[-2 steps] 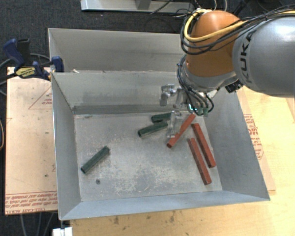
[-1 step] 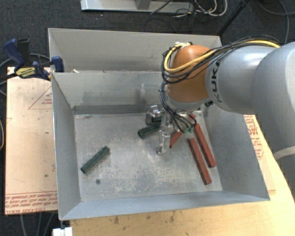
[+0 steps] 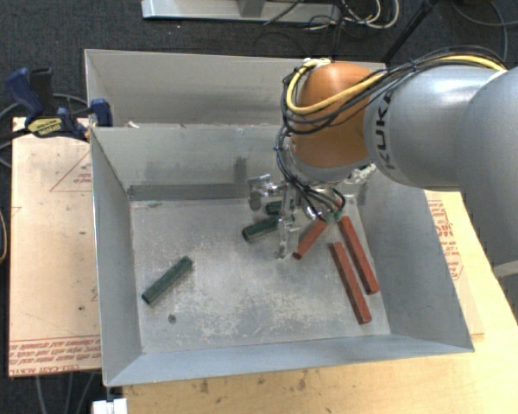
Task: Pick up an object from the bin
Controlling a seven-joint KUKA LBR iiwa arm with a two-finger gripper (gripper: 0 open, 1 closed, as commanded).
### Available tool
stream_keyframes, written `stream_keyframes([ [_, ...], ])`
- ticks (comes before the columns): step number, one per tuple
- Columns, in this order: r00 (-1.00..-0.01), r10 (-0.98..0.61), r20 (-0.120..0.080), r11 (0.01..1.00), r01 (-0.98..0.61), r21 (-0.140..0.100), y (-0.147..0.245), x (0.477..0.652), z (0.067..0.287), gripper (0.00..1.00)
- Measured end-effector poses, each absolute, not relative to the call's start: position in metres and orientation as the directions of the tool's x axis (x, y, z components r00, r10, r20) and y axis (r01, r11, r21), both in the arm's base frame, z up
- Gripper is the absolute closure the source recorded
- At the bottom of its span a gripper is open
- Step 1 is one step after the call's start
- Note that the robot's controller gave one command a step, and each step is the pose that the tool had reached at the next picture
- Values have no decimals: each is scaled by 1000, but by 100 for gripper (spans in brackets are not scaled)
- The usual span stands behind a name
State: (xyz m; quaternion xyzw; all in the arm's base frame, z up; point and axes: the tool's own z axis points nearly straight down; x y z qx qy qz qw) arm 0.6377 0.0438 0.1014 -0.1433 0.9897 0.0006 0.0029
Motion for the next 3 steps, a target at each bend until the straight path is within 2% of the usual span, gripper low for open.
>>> stream_keyframes([
  [1, -941, -338, -5, 941, -338, -1, 22, 653, 100, 0],
  [2, -979, -204, -1, 979, -204, 2, 26, 650, 69, 0],
  [3, -979, -204, -3, 979, -204, 1, 26, 650, 70, 0],
])
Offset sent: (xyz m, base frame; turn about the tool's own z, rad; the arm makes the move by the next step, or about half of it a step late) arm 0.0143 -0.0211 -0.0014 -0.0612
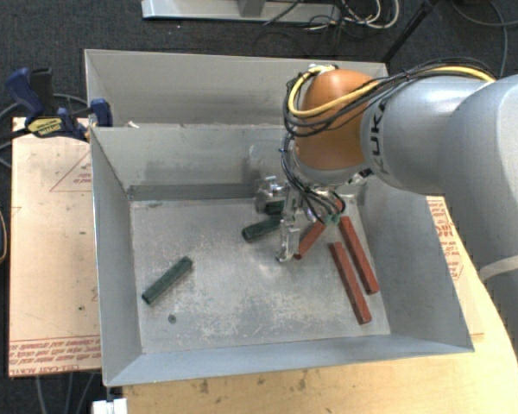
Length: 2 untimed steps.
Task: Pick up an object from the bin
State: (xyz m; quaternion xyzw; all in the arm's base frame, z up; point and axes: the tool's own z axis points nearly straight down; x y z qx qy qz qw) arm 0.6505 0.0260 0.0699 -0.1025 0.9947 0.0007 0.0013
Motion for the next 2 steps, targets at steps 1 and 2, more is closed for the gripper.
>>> stream_keyframes([
  [1, -979, -203, -4, 979, -203, 1, 26, 651, 71, 100],
  [2, -979, -203, -6, 979, -203, 1, 26, 653, 89, 100],
])
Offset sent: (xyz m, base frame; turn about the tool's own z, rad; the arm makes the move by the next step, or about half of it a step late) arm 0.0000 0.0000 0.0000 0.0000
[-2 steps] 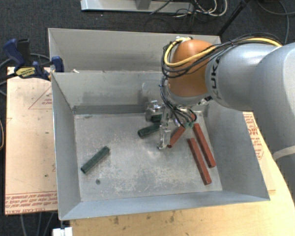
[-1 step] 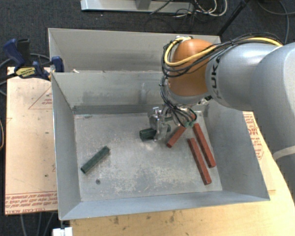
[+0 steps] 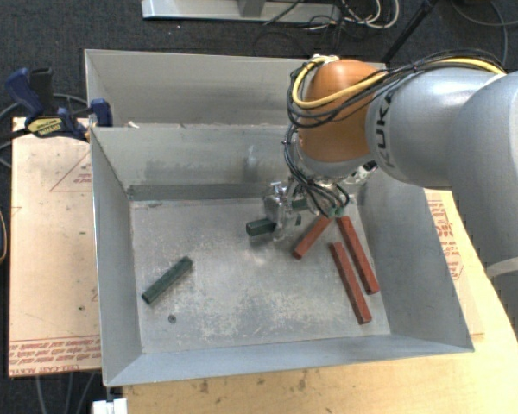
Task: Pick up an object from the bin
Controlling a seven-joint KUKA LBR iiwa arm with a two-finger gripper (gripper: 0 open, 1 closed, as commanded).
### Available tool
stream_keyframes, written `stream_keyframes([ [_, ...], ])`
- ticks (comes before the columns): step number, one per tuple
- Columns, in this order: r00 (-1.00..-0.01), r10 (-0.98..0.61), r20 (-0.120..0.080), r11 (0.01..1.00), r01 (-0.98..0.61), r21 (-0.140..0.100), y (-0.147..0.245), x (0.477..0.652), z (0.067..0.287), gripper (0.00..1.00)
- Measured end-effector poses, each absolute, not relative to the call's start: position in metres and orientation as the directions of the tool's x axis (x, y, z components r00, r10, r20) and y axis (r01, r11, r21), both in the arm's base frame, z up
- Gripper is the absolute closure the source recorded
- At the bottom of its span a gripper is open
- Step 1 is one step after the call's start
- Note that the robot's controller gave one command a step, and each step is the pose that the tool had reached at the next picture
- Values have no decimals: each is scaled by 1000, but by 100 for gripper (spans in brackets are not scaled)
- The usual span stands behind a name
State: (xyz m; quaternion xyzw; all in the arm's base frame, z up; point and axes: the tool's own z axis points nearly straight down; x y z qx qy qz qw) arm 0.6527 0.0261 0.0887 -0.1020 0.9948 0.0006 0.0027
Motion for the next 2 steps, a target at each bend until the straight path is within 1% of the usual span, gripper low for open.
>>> stream_keyframes([
  [1, -979, -203, -7, 979, -203, 0, 27, 654, 131, 100],
  [2, -979, -203, -7, 979, -203, 0, 27, 656, 162, 100],
])
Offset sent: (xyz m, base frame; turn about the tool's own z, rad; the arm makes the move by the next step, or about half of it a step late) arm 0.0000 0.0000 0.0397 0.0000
